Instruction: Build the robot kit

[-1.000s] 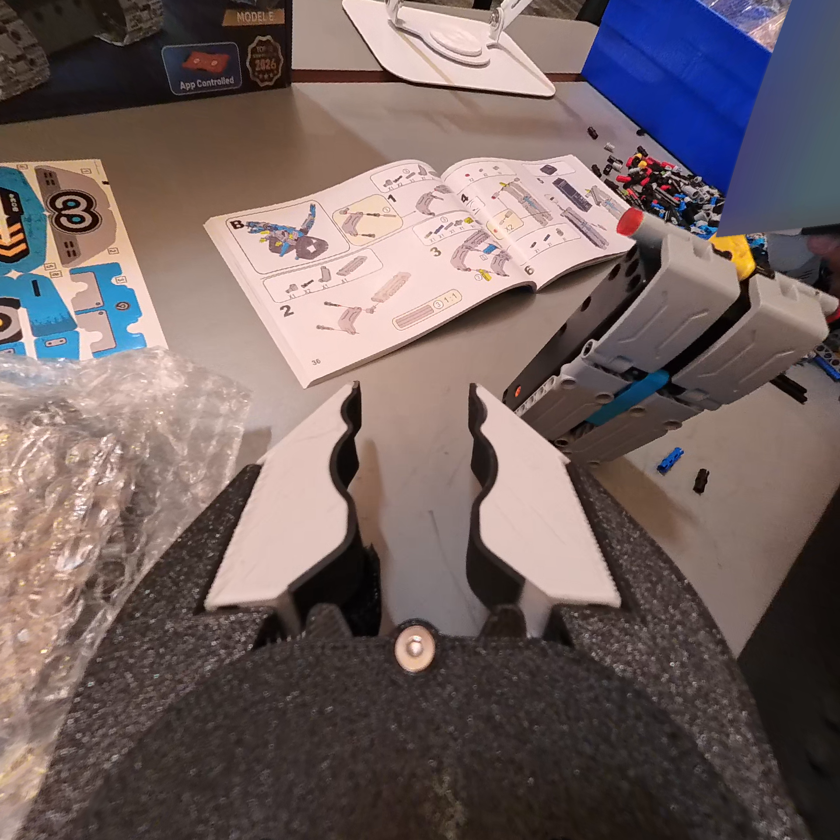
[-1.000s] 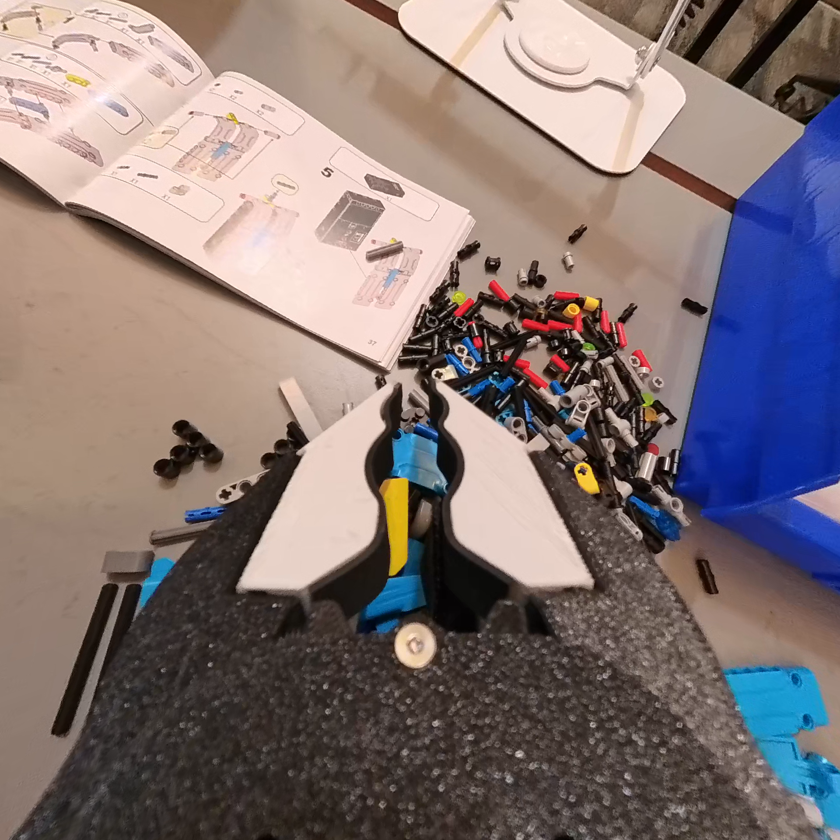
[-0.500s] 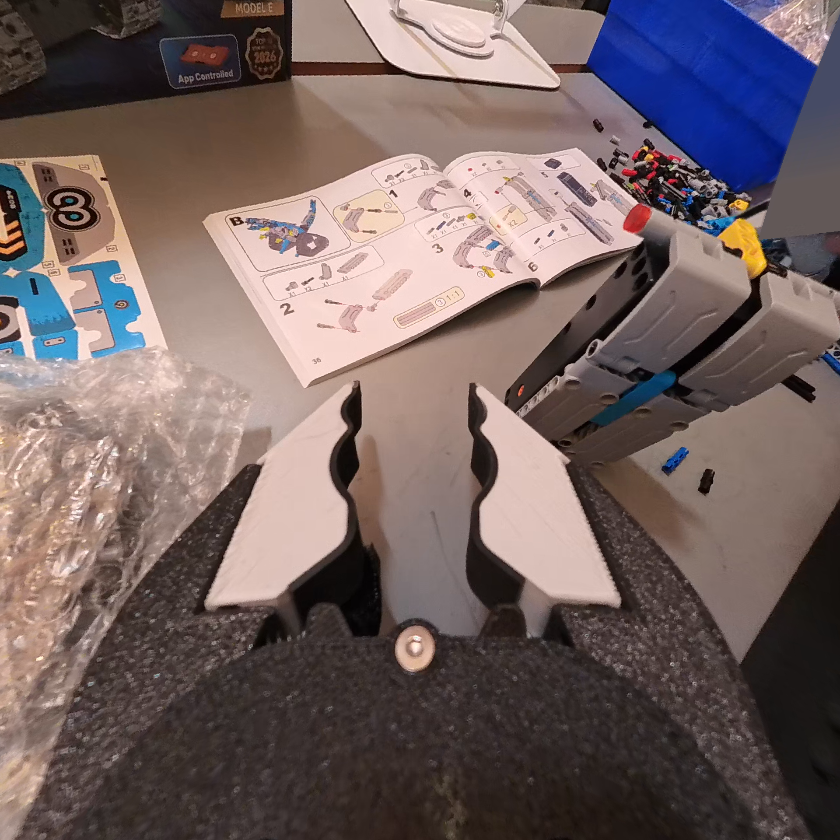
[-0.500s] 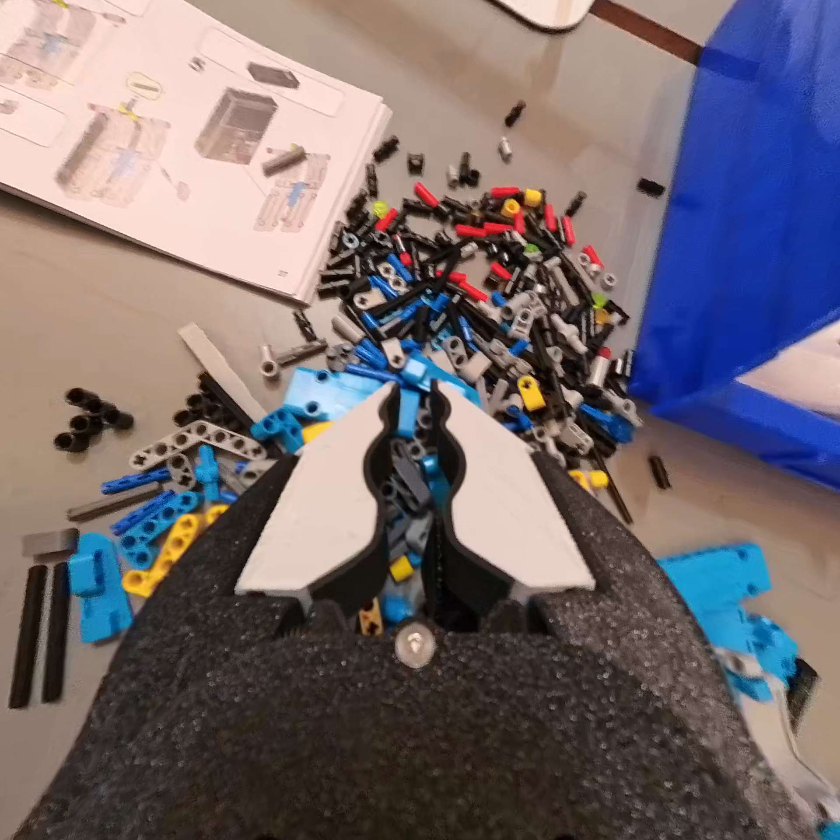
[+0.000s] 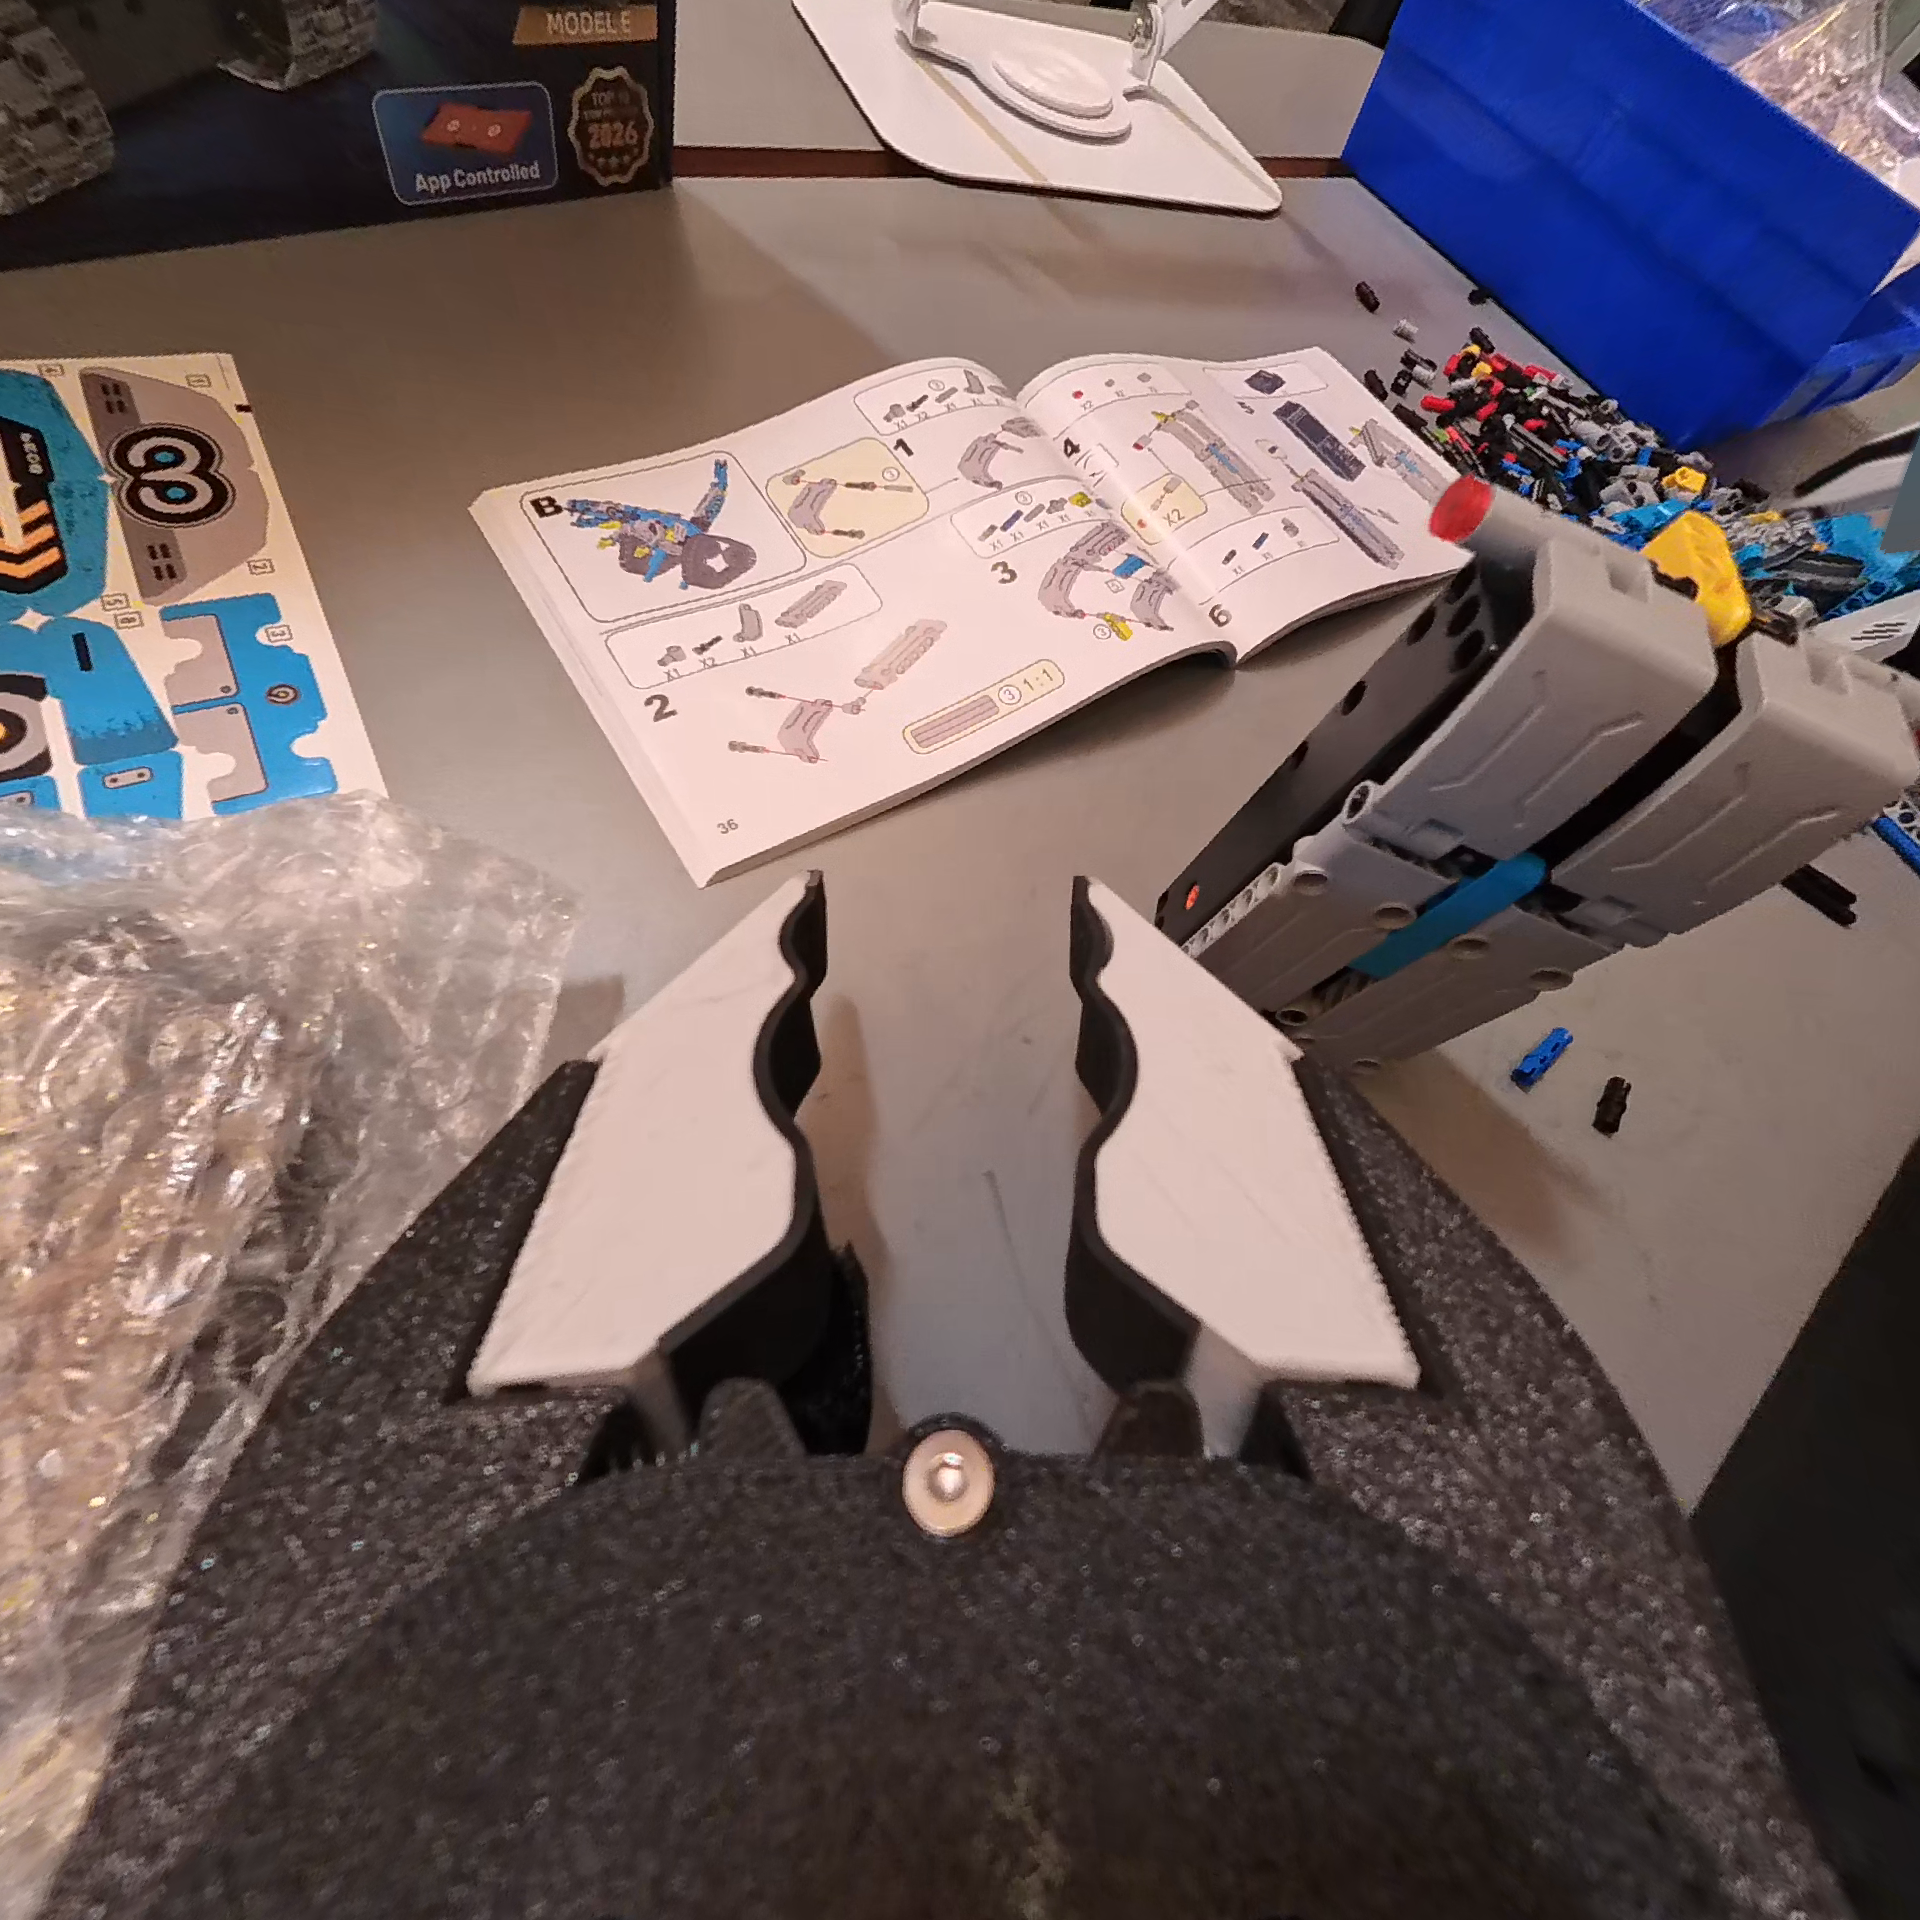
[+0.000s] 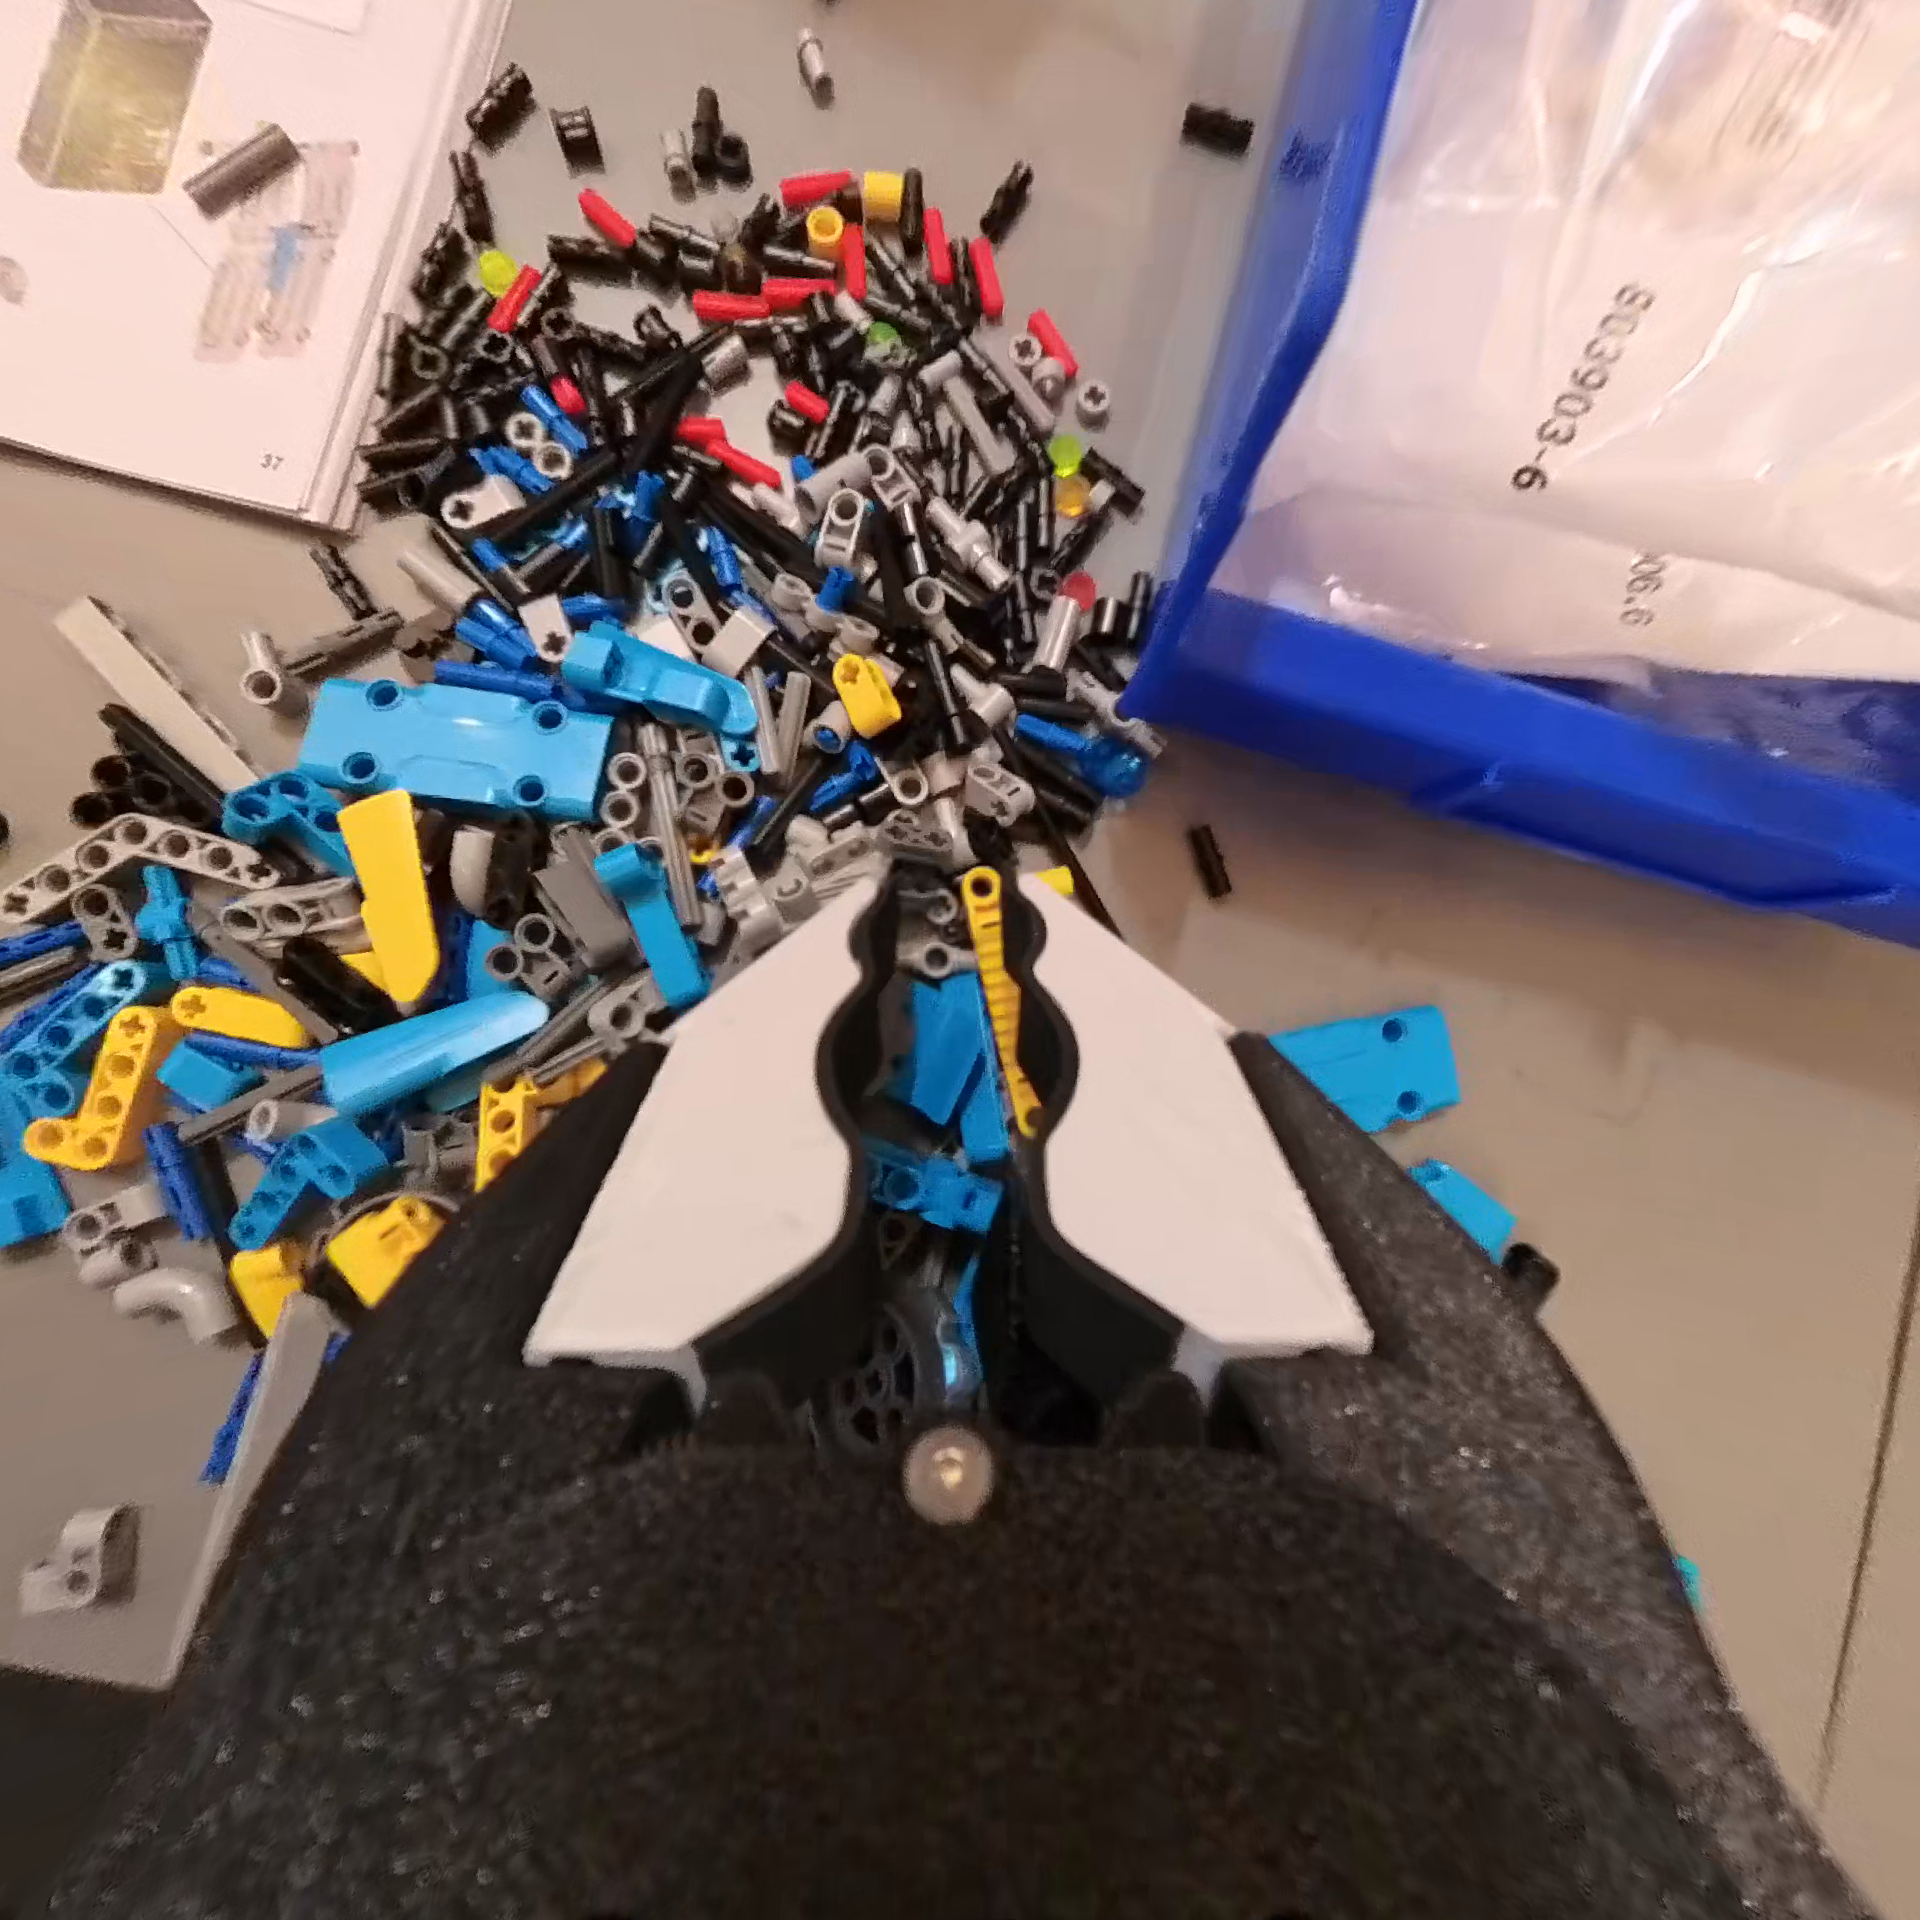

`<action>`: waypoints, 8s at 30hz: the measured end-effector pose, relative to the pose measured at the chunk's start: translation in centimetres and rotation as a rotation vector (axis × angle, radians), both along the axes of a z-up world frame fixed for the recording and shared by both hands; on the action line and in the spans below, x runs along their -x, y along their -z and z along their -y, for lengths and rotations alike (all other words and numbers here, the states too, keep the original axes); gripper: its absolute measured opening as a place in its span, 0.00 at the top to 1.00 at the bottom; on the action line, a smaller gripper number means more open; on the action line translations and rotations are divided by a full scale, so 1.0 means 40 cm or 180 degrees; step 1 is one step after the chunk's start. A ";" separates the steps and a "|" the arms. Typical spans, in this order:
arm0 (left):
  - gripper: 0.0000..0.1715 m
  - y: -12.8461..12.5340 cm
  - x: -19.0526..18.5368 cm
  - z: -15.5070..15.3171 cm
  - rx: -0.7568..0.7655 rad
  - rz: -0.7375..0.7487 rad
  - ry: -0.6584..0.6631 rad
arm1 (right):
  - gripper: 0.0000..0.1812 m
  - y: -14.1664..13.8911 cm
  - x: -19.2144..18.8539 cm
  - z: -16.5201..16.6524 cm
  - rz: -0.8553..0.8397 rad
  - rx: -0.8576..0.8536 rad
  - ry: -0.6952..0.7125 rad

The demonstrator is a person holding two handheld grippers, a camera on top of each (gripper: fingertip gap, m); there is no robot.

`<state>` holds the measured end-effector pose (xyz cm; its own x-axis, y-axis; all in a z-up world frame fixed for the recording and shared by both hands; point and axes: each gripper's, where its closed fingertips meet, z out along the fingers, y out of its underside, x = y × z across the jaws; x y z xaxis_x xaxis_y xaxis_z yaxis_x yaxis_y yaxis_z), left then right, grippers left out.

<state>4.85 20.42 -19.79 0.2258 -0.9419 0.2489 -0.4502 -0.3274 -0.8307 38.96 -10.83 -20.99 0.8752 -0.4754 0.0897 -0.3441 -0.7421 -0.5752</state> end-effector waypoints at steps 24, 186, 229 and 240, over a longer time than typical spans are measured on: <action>0.73 -0.005 0.001 0.001 0.0025 0.0048 0.0009 | 0.90 -0.014 0.007 -0.025 -0.0029 0.0195 -0.0230; 0.76 -0.028 0.015 0.031 -0.0815 0.0003 0.0149 | 0.97 -0.092 0.580 -0.389 0.1109 -0.1227 -0.2497; 0.78 -0.063 0.019 0.040 -0.1492 0.0067 0.0093 | 0.96 0.053 0.703 -0.304 0.0052 -0.0465 -0.2898; 0.78 -0.062 0.019 0.046 -0.1454 0.0075 0.0128 | 0.96 0.054 0.701 -0.305 -0.0069 -0.0515 -0.2851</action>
<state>4.08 18.58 -17.32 0.1861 -0.9641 -0.1894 -0.4342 0.0922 -0.8961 10.91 1.38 -23.16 0.9239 0.3778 0.0604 0.3104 -0.6478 -0.6957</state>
